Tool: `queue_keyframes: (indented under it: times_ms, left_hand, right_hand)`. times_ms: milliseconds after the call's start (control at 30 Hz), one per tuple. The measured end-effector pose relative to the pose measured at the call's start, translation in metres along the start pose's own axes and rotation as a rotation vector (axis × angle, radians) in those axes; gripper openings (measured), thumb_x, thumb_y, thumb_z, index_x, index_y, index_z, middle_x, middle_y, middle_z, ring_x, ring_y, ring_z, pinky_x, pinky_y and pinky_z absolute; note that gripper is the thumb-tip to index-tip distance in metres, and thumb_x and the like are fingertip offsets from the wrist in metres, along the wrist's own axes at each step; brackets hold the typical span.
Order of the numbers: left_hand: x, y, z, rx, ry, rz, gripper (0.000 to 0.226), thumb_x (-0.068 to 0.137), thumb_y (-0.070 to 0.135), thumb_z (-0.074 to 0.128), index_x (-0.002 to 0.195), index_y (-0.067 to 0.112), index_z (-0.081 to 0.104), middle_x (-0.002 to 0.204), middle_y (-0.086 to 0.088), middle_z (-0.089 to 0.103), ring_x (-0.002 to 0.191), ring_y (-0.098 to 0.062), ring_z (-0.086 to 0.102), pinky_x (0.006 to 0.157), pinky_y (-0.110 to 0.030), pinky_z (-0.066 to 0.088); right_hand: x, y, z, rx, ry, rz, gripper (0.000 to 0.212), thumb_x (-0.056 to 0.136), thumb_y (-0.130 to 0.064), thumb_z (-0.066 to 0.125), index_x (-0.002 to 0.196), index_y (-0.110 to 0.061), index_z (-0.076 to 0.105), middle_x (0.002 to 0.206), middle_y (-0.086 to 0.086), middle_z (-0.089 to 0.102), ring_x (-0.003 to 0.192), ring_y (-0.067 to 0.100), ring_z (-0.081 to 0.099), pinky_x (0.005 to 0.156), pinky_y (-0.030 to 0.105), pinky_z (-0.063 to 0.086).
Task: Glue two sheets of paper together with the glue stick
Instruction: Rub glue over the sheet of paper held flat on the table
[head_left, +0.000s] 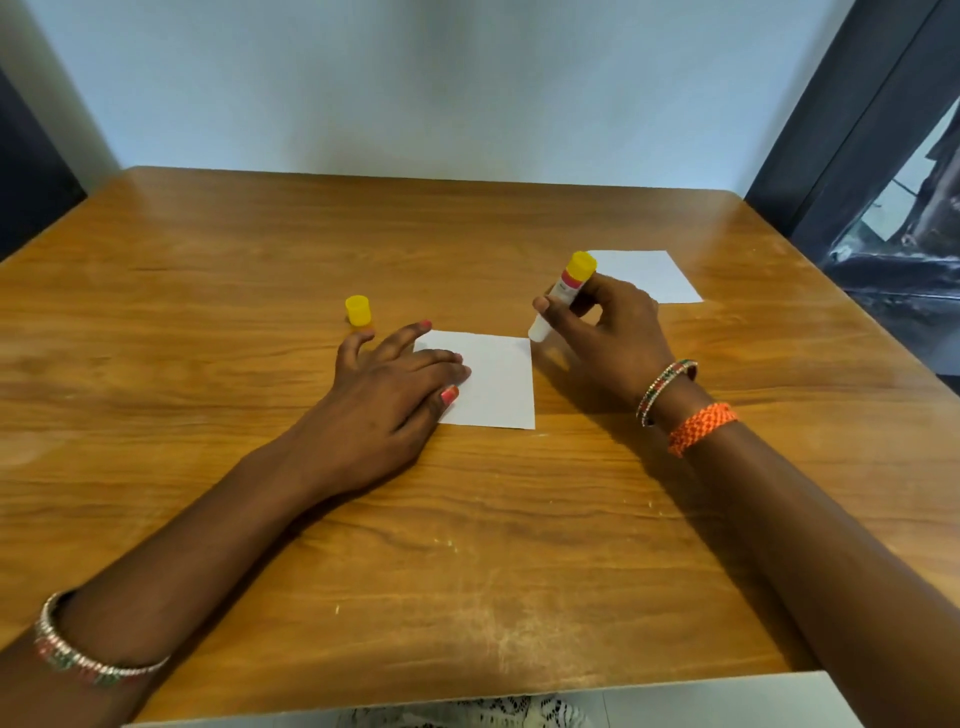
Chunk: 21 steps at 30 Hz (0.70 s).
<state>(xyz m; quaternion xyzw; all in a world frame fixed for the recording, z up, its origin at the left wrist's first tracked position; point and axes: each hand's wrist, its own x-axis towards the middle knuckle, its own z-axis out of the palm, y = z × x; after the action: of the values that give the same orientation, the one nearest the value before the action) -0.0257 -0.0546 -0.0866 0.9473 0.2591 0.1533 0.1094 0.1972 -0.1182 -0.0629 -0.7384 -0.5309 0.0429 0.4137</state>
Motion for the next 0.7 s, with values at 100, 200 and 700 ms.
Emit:
queue_keyframes:
  times_ms: [100,200,700]
  left_hand:
    - [0.001,0.0,-0.001,0.006,-0.016,-0.005,0.055,0.087,0.049,0.016,0.128,0.034,0.05,0.138,0.014,0.048,0.141,-0.009,0.014,0.108,-0.041,0.002]
    - [0.001,0.001,-0.002,0.001,-0.024,-0.006,0.048,0.091,0.043,0.023,0.128,0.033,0.051,0.138,0.014,0.048,0.141,-0.009,0.015,0.108,-0.04,0.002]
    - [0.004,0.0,-0.003,0.031,-0.029,0.009,0.046,0.09,0.04,0.027,0.13,0.034,0.05,0.139,0.014,0.047,0.141,-0.01,0.015,0.106,-0.039,0.0]
  right_hand:
    - [0.004,0.001,0.004,-0.045,-0.042,-0.033,0.028,0.085,-0.046,0.056,0.092,-0.02,0.065,0.087,-0.004,0.061,0.083,0.012,0.052,0.085,0.035,0.024]
    - [0.005,0.001,0.006,-0.054,-0.057,-0.041,0.028,0.086,-0.044,0.056,0.093,-0.019,0.065,0.087,-0.006,0.059,0.083,0.01,0.049,0.084,0.033,0.02]
    - [0.014,0.0,0.014,-0.102,-0.045,-0.141,0.029,0.086,-0.044,0.055,0.096,-0.018,0.065,0.097,0.002,0.065,0.095,0.016,0.051,0.086,0.035,0.018]
